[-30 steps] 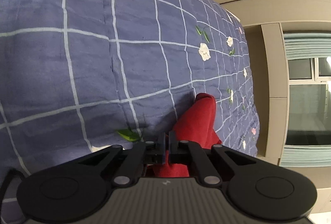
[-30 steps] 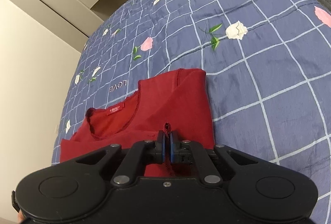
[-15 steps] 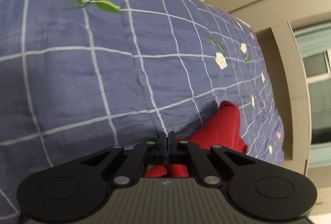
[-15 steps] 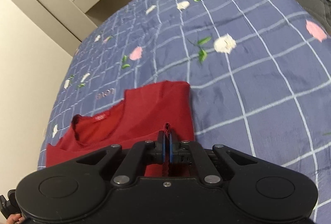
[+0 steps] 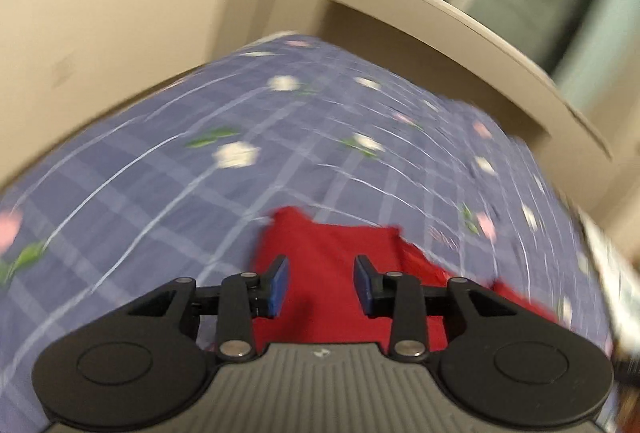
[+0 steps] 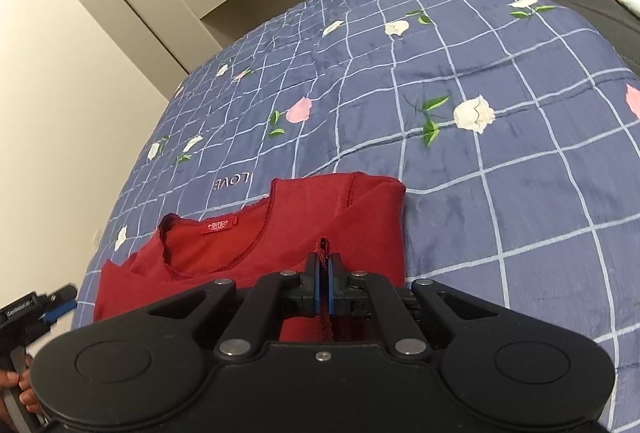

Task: Fold small clothes
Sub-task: 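Open both grippers to release the folded hem and lift away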

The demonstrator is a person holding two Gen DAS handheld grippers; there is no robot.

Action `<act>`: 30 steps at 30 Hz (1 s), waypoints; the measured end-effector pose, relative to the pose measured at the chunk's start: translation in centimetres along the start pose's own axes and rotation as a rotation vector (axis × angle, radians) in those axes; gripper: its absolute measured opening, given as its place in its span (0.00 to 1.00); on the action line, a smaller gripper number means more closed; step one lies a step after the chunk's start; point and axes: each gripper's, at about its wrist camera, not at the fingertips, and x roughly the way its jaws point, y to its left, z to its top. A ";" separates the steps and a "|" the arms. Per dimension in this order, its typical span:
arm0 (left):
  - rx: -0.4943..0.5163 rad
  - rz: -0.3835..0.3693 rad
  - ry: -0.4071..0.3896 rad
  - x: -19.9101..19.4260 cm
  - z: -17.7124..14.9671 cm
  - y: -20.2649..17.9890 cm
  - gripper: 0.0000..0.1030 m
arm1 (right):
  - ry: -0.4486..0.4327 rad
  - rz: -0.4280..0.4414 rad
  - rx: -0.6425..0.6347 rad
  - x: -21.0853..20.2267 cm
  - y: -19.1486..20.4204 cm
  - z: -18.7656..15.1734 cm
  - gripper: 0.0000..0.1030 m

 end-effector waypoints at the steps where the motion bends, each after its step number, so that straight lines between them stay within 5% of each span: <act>1: 0.049 0.002 0.008 0.5 -0.1 -0.8 0.37 | 0.001 0.001 -0.004 0.1 0.0 0.0 0.03; 4: 0.141 0.085 0.052 2.2 0.0 -1.9 0.37 | 0.005 0.000 -0.009 0.2 0.0 -0.2 0.03; 6: 0.107 0.146 0.055 2.9 0.4 -1.5 0.39 | 0.008 0.000 -0.012 0.3 -0.1 -0.3 0.03; 9: 0.009 0.155 0.069 3.3 1.0 -0.1 0.70 | 0.010 0.001 -0.024 0.4 -0.1 -0.5 0.04; 11: 0.022 0.150 0.108 3.9 0.7 0.1 0.71 | 0.012 0.002 -0.027 0.6 -0.1 -0.7 0.04; 12: 0.051 0.144 0.140 4.4 0.5 0.0 0.68 | 0.013 -0.001 -0.028 0.7 -0.1 -0.7 0.04; 15: 0.094 0.110 0.184 5.5 0.0 -0.4 0.10 | 0.009 -0.003 -0.039 0.8 0.0 -0.7 0.04; 20: 0.066 0.103 0.090 3.8 0.1 -0.2 0.04 | -0.011 0.005 -0.085 0.3 0.8 -0.6 0.03; 23: 0.042 0.114 0.127 4.4 0.2 0.8 0.05 | 0.010 -0.026 -0.108 0.8 1.2 -0.7 0.03; 27: 0.048 0.111 0.165 6.0 -0.2 1.4 0.16 | 0.046 -0.057 -0.054 2.2 0.2 -1.1 0.03; 29: 0.032 0.131 0.164 5.9 -0.1 1.6 0.35 | 0.049 -0.054 -0.026 2.3 -0.2 -1.3 0.04; 30: 0.024 0.145 0.162 5.8 -0.1 1.6 0.55 | 0.043 -0.053 -0.023 2.2 -0.2 -1.3 0.08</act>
